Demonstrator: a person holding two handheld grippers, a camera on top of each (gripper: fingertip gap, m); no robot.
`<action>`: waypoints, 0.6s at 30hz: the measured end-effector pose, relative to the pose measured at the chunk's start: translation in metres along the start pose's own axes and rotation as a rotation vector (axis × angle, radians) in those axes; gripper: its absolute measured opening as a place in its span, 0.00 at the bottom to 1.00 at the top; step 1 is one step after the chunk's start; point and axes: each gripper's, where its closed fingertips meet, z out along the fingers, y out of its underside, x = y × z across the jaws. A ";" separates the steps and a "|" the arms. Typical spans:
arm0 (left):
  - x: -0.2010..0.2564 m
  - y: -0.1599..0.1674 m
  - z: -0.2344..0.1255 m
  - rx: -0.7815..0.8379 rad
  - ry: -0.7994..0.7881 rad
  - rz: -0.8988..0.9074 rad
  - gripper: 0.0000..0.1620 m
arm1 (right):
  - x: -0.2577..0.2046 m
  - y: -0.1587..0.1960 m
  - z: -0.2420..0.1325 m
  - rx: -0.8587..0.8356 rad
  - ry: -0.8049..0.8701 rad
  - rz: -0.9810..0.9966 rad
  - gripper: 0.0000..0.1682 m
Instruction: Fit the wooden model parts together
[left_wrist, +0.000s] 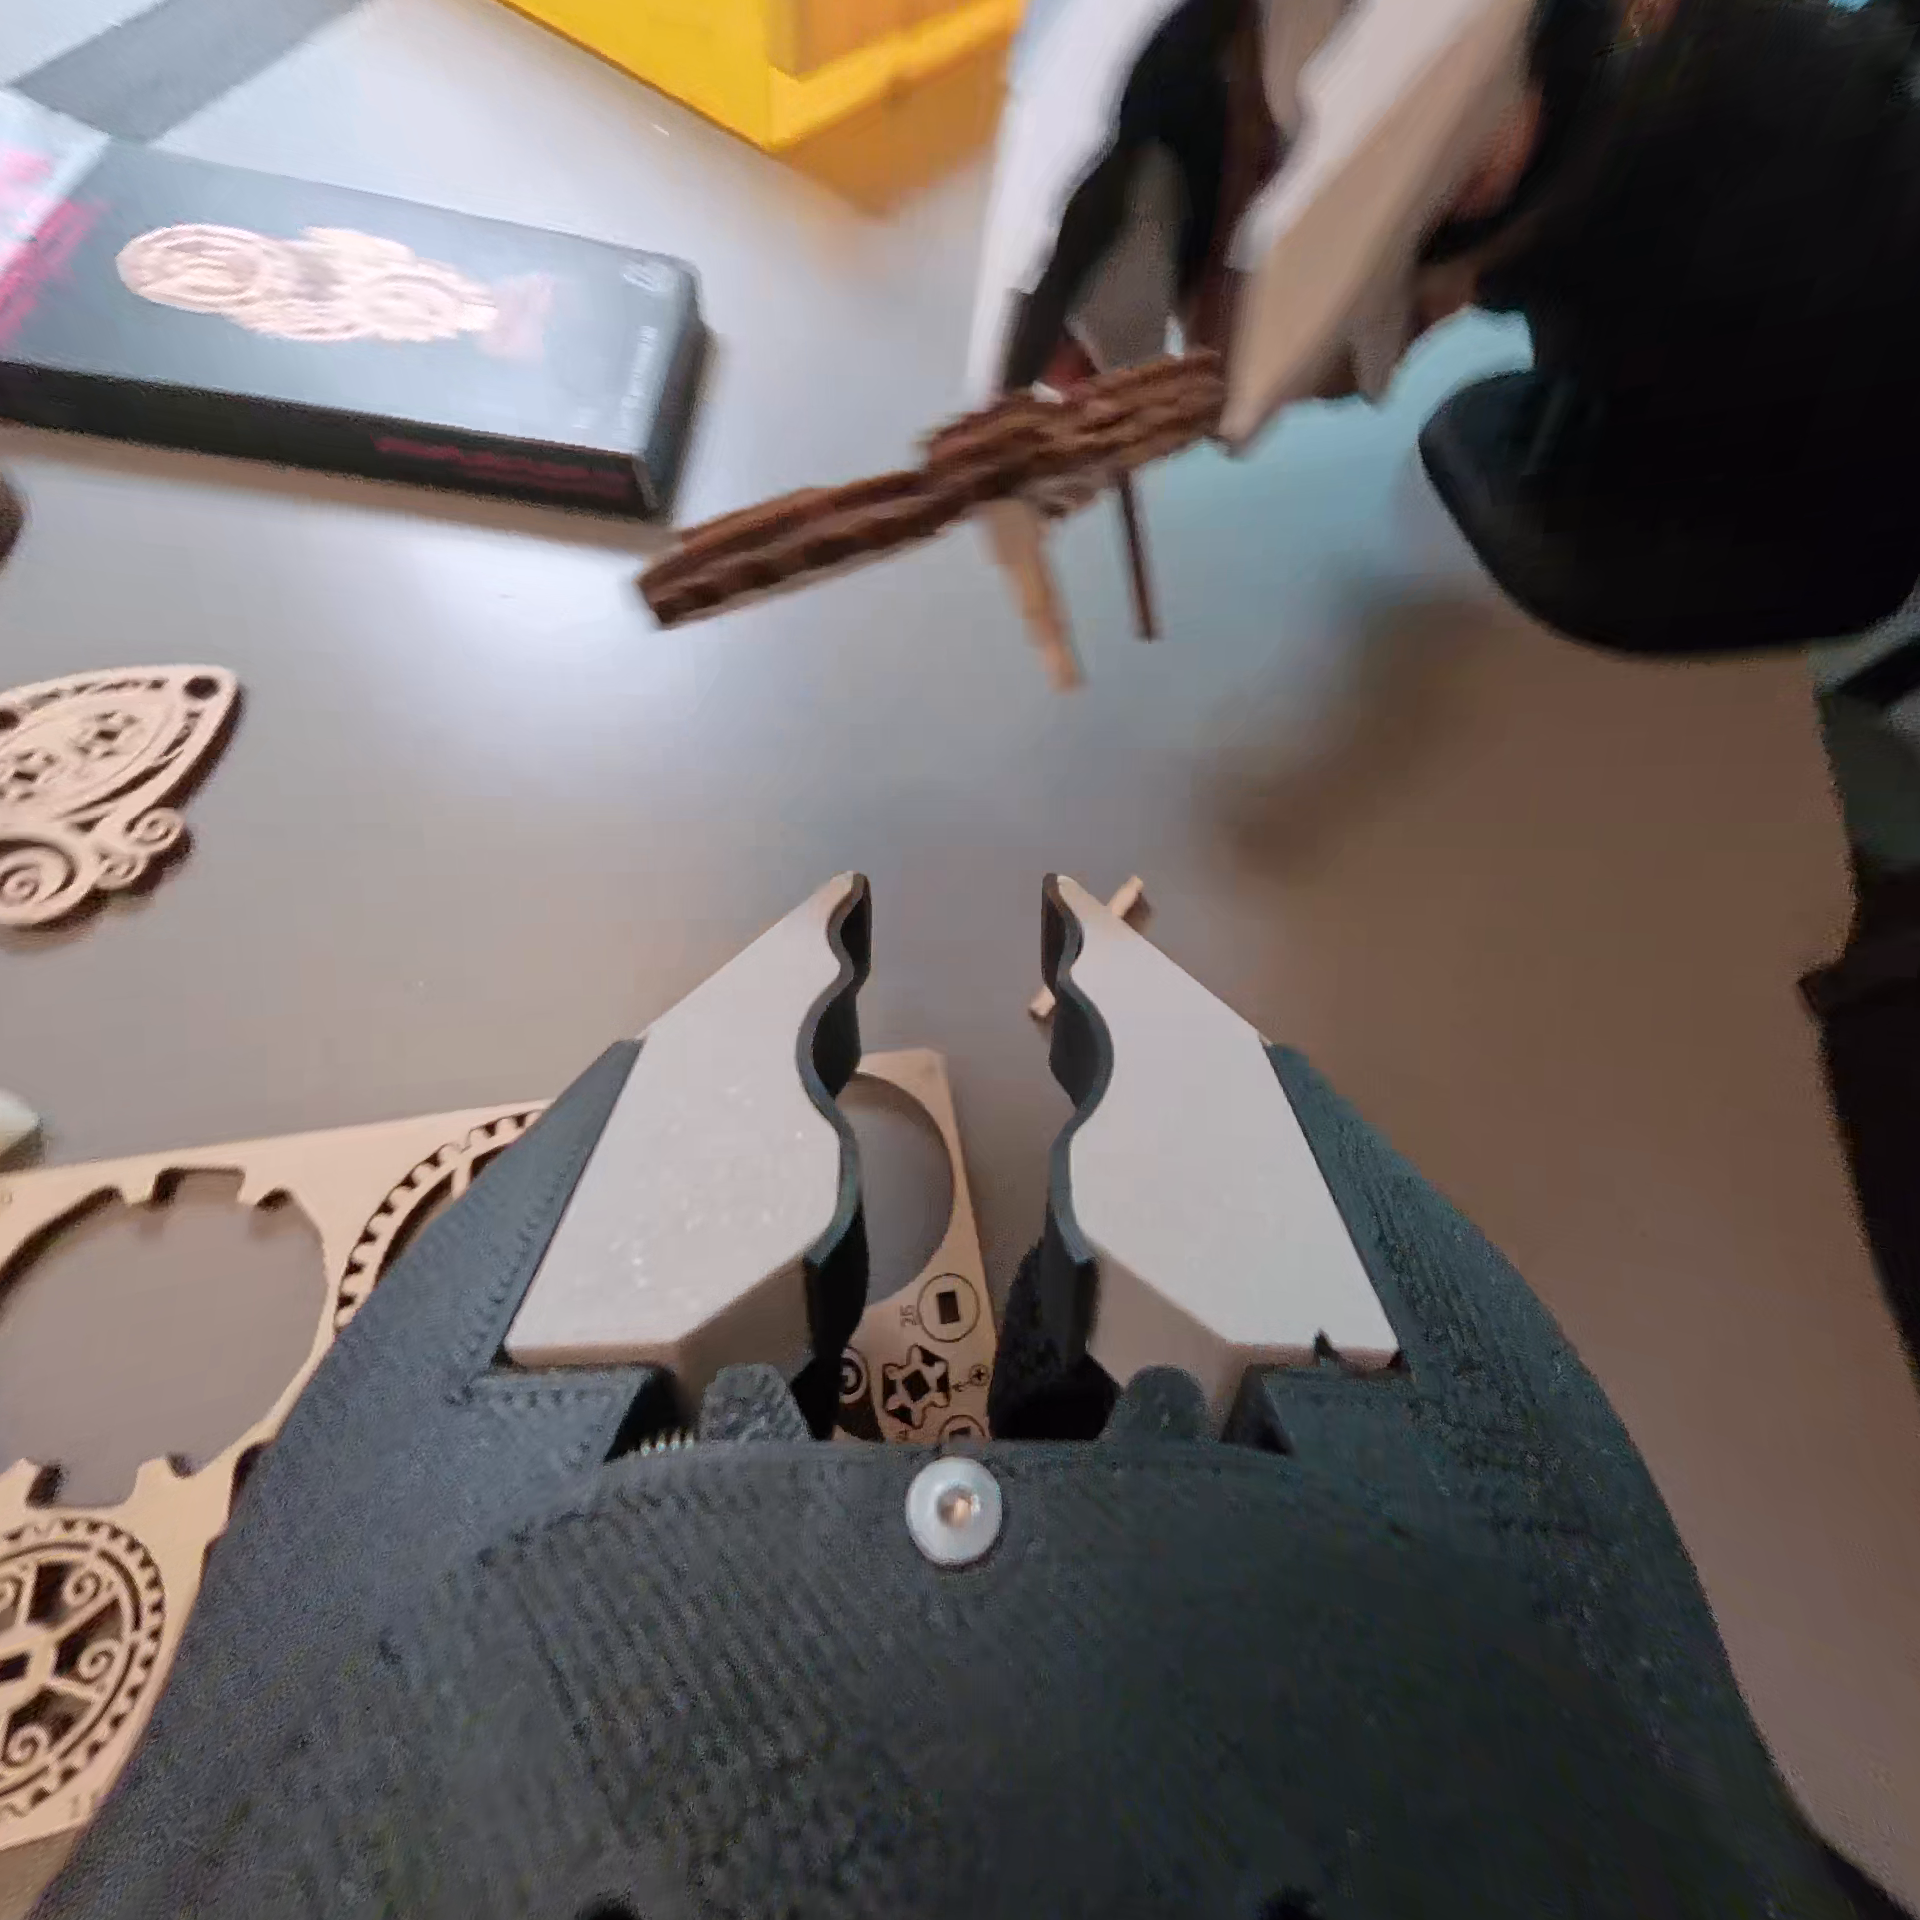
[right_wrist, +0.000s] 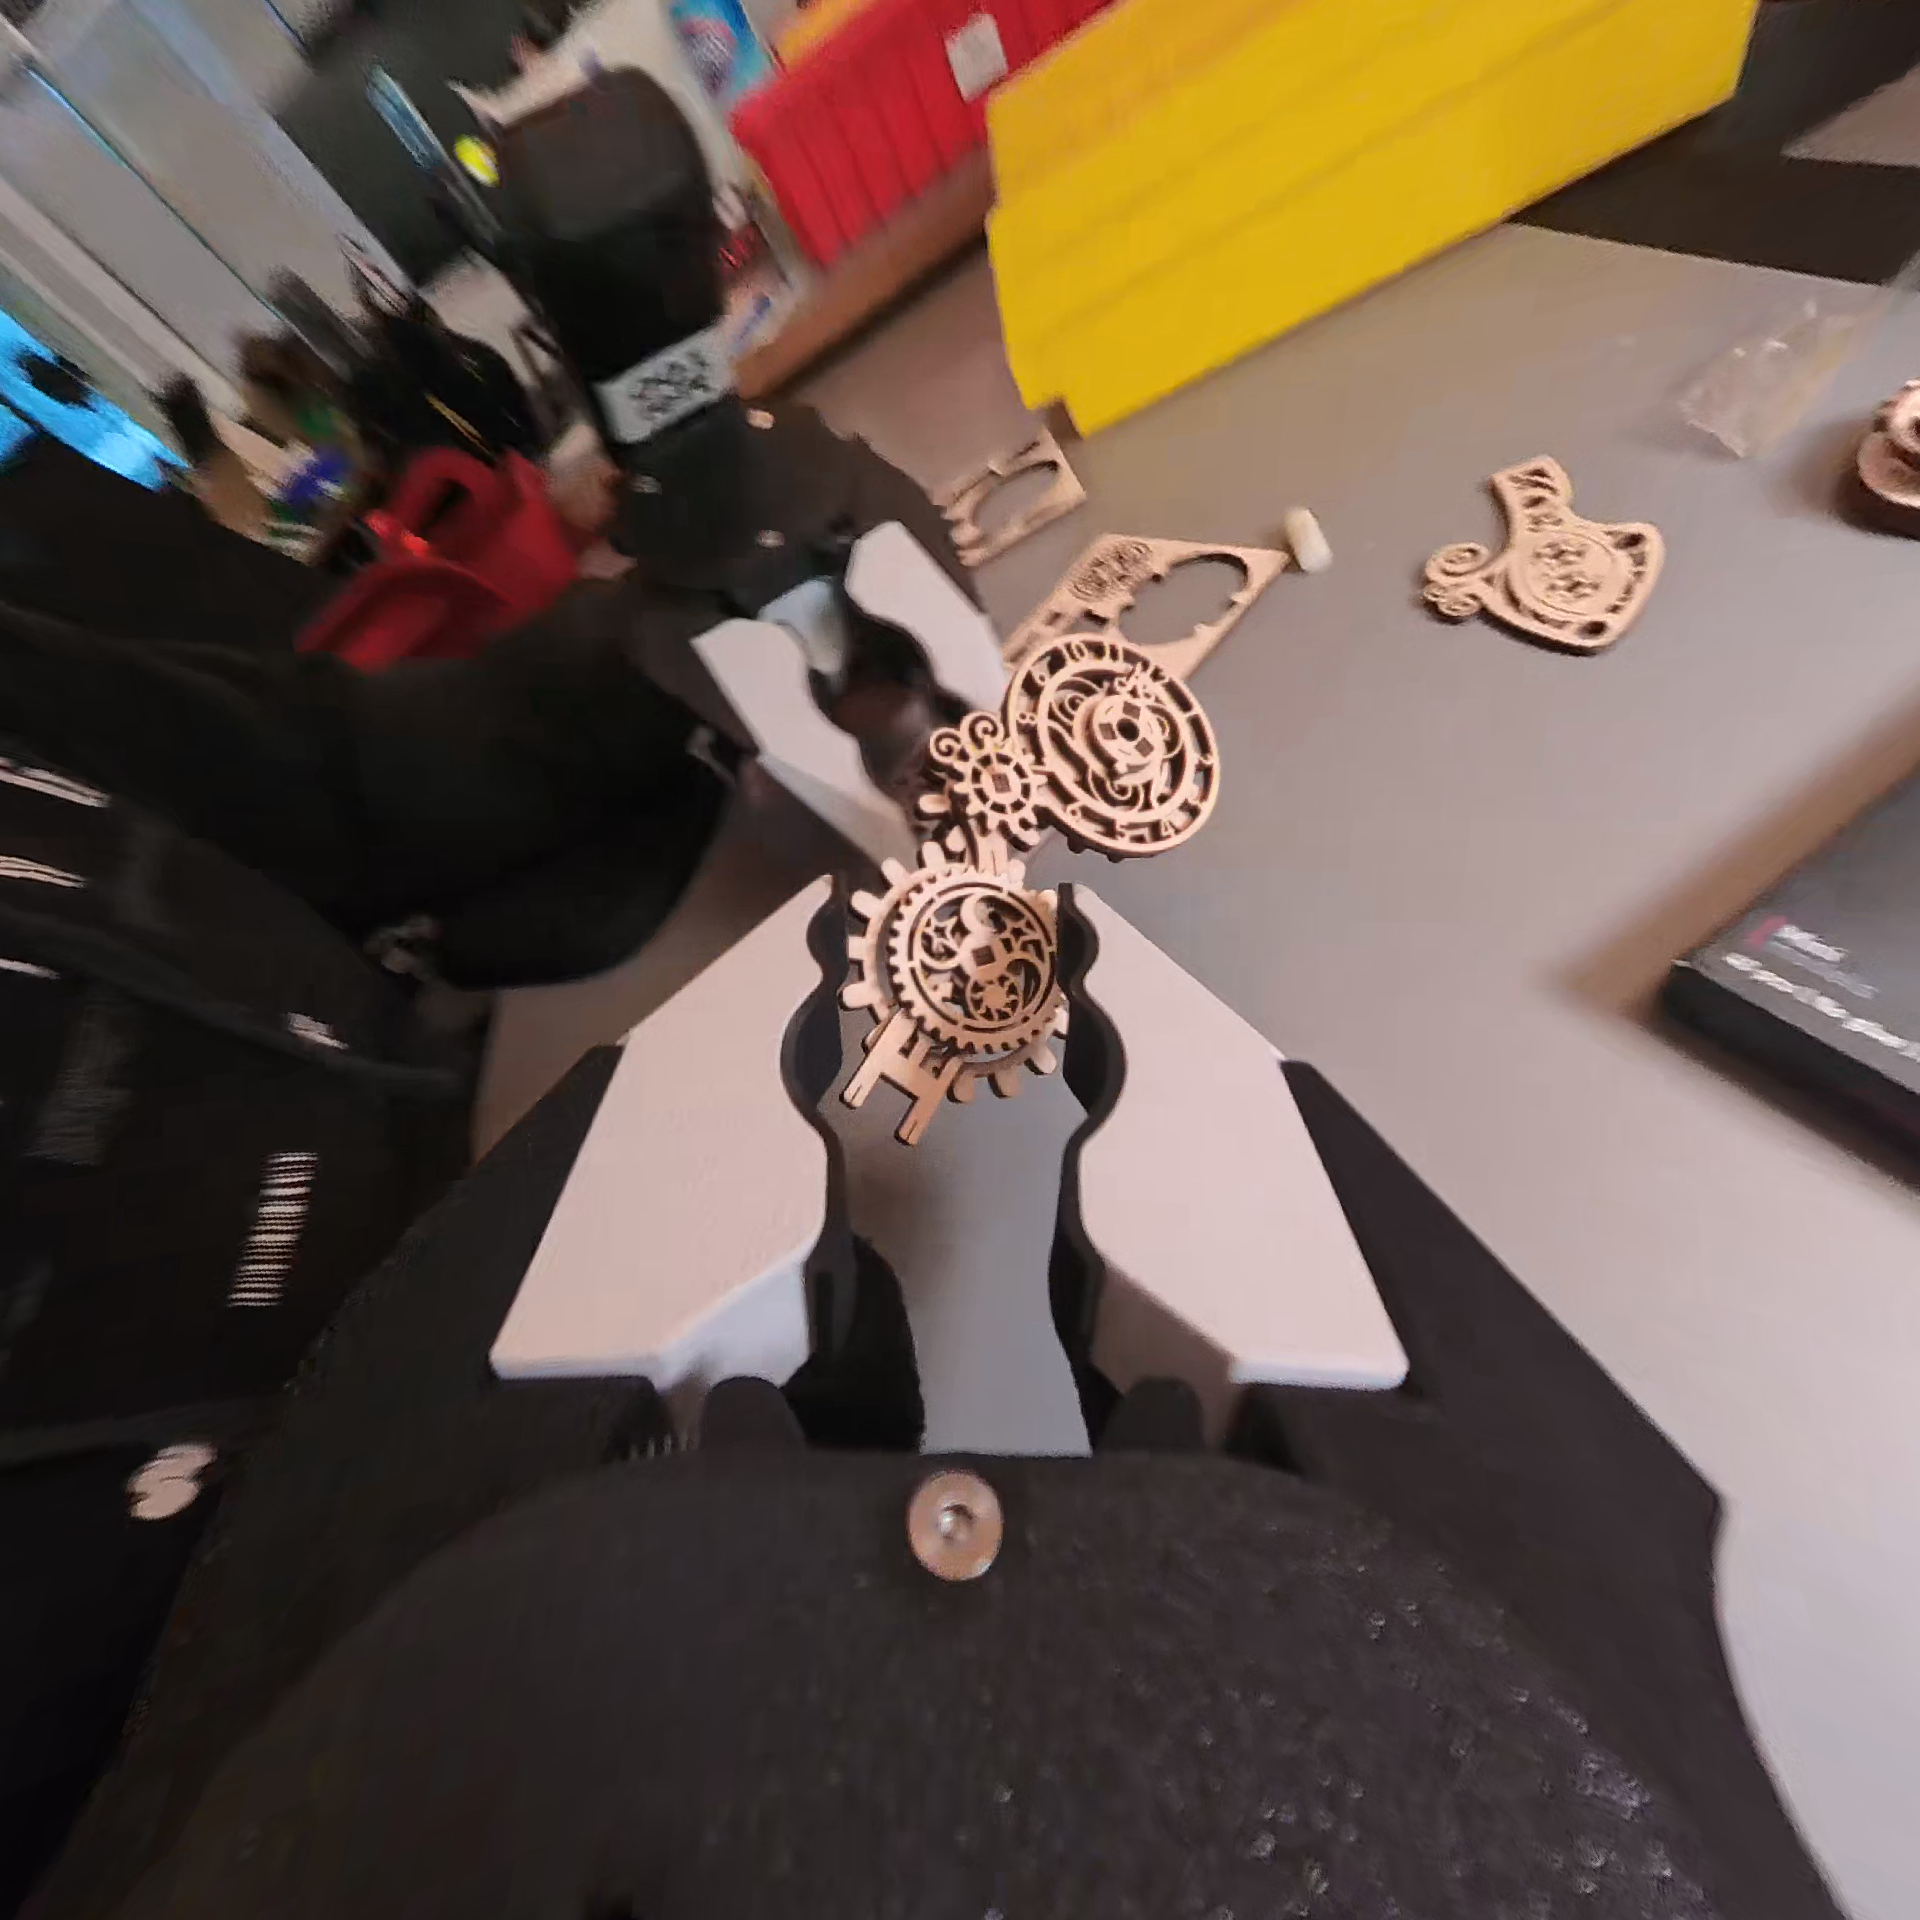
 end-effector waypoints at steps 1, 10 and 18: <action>-0.005 -0.006 -0.004 0.046 0.009 -0.051 0.21 | -0.007 -0.003 -0.002 0.032 -0.050 0.014 0.23; 0.030 -0.078 -0.055 0.557 0.314 -0.095 0.24 | -0.065 -0.022 -0.011 0.227 -0.391 0.014 0.23; 0.061 -0.084 -0.066 0.607 0.392 0.030 0.14 | -0.094 -0.013 -0.011 0.207 -0.615 0.070 0.23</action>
